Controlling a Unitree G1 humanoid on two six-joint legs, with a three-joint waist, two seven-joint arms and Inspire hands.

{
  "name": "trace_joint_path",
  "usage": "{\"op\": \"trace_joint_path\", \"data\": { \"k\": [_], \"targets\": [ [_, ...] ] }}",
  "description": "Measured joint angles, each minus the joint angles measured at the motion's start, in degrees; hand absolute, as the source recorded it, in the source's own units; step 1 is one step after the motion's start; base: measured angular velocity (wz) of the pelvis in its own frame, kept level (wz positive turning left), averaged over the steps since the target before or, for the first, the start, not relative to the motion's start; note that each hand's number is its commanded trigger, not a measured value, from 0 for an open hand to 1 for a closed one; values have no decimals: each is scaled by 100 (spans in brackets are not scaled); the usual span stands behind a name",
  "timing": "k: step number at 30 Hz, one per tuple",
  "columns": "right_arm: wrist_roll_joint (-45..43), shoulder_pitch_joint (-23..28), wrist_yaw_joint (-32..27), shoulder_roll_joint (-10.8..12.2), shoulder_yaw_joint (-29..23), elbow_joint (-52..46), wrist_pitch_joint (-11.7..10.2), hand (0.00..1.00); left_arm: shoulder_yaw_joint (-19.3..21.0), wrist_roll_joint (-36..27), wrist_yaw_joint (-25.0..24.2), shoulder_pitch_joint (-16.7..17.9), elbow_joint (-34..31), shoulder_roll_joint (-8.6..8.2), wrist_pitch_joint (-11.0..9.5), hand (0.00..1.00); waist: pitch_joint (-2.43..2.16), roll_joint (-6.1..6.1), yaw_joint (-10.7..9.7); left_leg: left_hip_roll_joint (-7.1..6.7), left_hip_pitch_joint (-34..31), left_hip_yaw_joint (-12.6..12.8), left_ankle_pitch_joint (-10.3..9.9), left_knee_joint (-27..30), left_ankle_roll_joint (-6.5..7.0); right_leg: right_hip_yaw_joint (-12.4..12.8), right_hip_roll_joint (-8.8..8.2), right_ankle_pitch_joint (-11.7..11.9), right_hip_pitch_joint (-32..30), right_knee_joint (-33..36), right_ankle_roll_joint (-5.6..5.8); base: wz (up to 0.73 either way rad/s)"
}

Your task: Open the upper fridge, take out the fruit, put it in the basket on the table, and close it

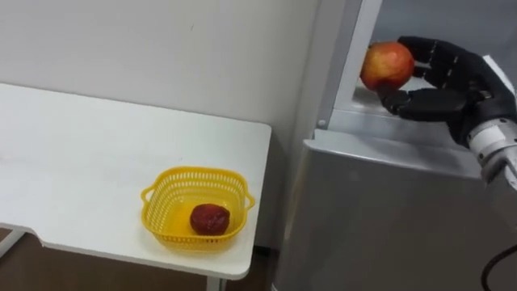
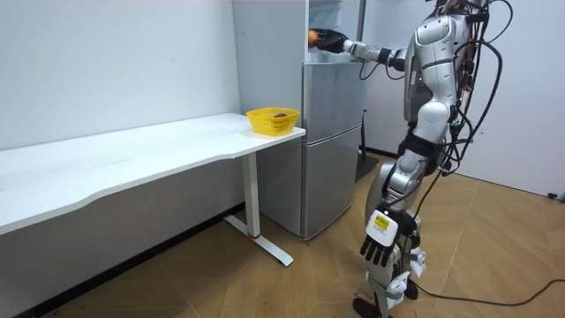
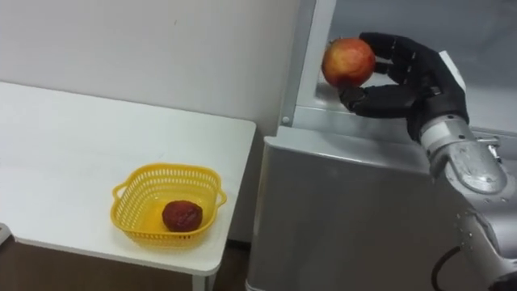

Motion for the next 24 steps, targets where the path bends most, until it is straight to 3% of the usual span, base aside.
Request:
{"op": "trace_joint_path", "data": {
  "k": [4,6,7,9,11,15,17,24],
  "targets": [
    [-449,611,-408,21,-256,-1102,-35,100,-13,-9,80,10,21,-23,-111,0,-25,150,-88,-2,25,12,-6,-8,7,8,3,1,33,1,1,-1],
    [-658,958,-514,143,-452,-1651,-80,100,-10,-9,206,21,77,-65,-145,0,-24,239,-83,12,85,96,-6,-31,7,85,8,0,45,5,2,-19],
    [-786,1193,-587,266,-516,-1952,-142,100,-11,-9,271,68,147,-111,-149,0,-55,306,-91,21,125,167,-6,-75,7,150,7,-2,60,10,5,-21],
    [-885,1471,-634,352,-555,-2251,-198,100,-11,-8,301,135,244,-148,-162,0,-65,363,-143,19,208,187,-3,-117,9,168,-7,-13,113,8,20,-10],
    [-926,1695,-715,445,-700,-2518,-199,100,-6,-11,300,182,291,-156,-190,0,-63,370,-264,18,255,180,-2,-109,8,190,-15,-23,125,2,28,0],
    [-1066,1851,-924,516,-874,-2802,-250,100,-3,-8,296,180,371,-212,-327,0,-61,371,-281,17,310,260,-2,-118,10,316,9,-25,128,5,31,-12],
    [-1127,1945,-982,658,-952,-3138,-304,100,-8,-10,295,173,451,-261,-381,0,-55,360,-377,12,309,308,-3,-120,11,330,11,-34,128,3,44,-5],
    [-1440,2097,-865,749,-956,-3699,-409,100,-7,-17,266,151,485,-275,-407,0,-30,319,-394,6,383,394,-3,-153,12,452,14,-42,135,16,55,-7]
  ]
}}
